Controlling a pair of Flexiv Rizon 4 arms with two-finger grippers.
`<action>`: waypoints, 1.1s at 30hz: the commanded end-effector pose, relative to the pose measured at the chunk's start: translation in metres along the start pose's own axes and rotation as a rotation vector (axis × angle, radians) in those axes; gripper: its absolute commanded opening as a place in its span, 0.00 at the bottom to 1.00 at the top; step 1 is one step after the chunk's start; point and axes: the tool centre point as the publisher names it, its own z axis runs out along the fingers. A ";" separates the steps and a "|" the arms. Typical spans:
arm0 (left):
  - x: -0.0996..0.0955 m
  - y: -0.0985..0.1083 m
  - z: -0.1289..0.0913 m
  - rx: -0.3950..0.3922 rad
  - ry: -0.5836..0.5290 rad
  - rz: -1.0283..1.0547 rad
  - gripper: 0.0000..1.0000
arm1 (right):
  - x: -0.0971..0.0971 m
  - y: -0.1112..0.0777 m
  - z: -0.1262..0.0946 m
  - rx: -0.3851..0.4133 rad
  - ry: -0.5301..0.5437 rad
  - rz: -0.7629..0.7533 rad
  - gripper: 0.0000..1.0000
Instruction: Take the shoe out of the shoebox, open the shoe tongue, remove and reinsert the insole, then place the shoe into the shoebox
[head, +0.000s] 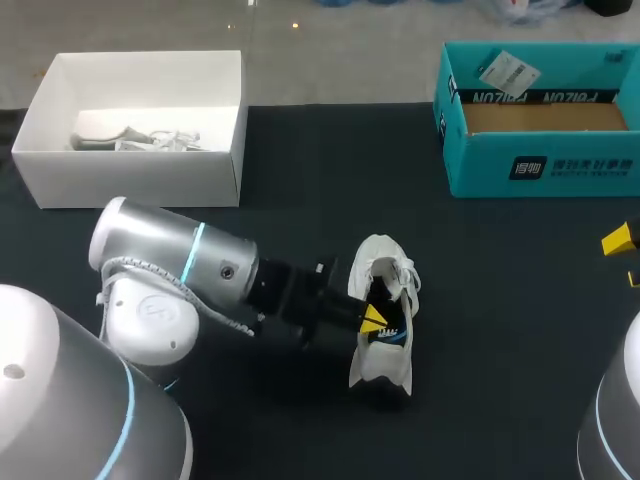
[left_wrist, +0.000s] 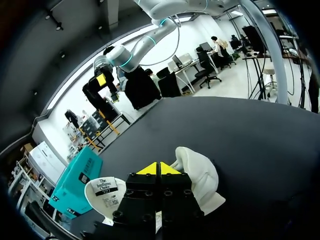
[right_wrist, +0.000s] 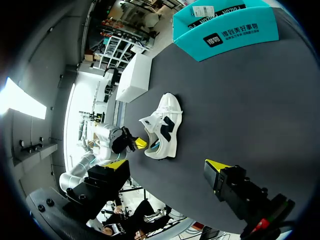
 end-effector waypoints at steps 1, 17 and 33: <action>-0.006 -0.010 -0.025 -0.023 0.338 0.107 0.00 | 0.000 -0.002 0.000 -0.002 -0.003 0.000 1.00; -0.007 -0.012 -0.025 -0.095 0.412 0.232 0.00 | 0.000 -0.002 0.000 -0.002 -0.003 0.000 1.00; -0.014 0.004 -0.010 -0.203 1.047 0.693 0.00 | 0.000 -0.002 0.000 -0.002 -0.003 0.000 1.00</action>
